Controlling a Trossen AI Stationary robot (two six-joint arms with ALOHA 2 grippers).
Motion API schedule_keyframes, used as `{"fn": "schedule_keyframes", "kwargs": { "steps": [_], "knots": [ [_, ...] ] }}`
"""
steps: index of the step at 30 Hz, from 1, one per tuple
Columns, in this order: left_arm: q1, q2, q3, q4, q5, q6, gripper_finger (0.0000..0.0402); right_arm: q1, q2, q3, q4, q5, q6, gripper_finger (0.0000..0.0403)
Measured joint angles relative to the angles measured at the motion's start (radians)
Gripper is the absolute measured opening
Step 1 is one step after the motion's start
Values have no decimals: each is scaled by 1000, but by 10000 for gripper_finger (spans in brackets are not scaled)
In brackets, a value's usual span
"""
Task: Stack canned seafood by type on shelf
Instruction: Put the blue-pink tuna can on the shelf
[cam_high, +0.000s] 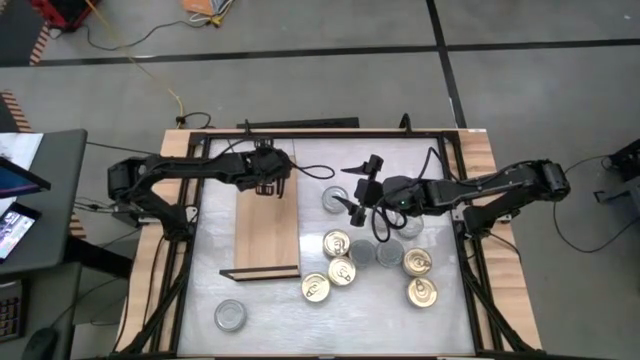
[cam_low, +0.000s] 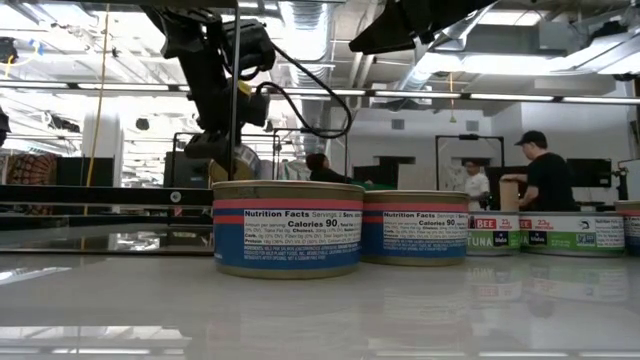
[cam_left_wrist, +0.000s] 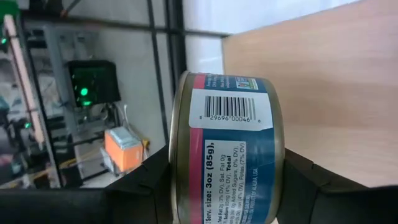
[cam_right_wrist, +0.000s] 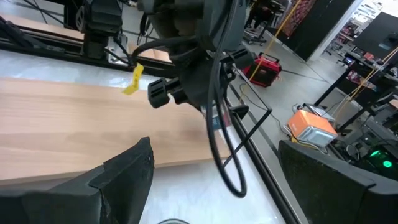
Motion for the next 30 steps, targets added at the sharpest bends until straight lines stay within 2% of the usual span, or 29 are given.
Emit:
{"fn": "schedule_keyframes", "kwargs": {
  "steps": [10,19,25,30],
  "knots": [
    [-93,0,-10,-30,-89,-92,186,0,0,0,1,0,0,372],
    [-153,0,-112,87,-243,-99,187,0,0,0,6,0,9,372],
    [-155,-1,-115,73,-242,-114,187,0,0,0,6,0,9,372],
    [-155,-1,-115,43,-154,-123,198,0,0,0,6,0,9,372]
  ]
}}
